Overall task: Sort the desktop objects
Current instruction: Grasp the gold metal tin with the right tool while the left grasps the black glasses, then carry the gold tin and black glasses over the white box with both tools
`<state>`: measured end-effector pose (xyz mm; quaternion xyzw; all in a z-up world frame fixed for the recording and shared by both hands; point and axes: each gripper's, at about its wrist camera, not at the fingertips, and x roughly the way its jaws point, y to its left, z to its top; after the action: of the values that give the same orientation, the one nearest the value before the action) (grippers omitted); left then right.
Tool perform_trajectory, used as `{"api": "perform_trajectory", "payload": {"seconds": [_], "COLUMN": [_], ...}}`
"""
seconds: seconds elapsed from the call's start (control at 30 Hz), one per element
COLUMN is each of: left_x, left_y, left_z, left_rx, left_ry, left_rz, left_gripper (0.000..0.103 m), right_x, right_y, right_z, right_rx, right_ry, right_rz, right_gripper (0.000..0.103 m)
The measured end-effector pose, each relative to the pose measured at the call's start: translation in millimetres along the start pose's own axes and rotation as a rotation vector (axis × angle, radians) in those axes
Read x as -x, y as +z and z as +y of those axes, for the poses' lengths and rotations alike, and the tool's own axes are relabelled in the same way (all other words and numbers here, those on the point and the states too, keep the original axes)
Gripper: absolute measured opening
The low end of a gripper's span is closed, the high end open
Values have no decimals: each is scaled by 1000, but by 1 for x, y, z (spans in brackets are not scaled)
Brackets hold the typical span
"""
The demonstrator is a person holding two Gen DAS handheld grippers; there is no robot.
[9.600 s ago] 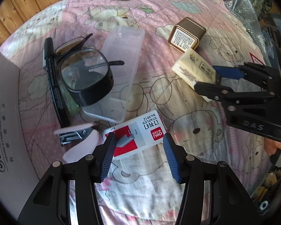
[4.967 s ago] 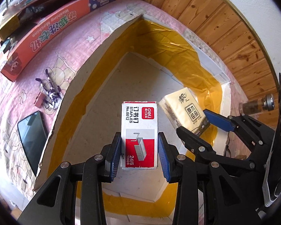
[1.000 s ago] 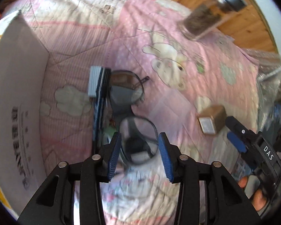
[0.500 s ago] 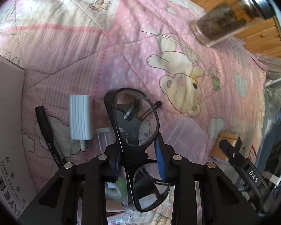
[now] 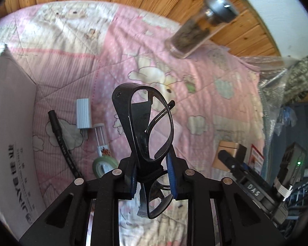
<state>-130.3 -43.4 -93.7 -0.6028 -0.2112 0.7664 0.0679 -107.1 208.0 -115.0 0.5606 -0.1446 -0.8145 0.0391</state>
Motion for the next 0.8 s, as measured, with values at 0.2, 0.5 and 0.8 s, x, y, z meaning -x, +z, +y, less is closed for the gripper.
{"api": "perform_trajectory", "payload": {"seconds": [0.2,0.5,0.8], "left_x": [39,94,130], "left_y": [-19,-66,-105], "left_z": [0,18,41], "left_rx": [-7,23,62], "left_ry": [-22,-44,-53], "left_rz": [-56,-140,-206], "left_gripper": [25,25,25], "right_x": [26,56,79], "right_y": [-17,-50,-84], "right_z": [26,61,106], "right_rx": [93,198,328], "right_ry": [12,29,46], "right_rz": [-30,-45,-51], "right_gripper": [57,58,58]}}
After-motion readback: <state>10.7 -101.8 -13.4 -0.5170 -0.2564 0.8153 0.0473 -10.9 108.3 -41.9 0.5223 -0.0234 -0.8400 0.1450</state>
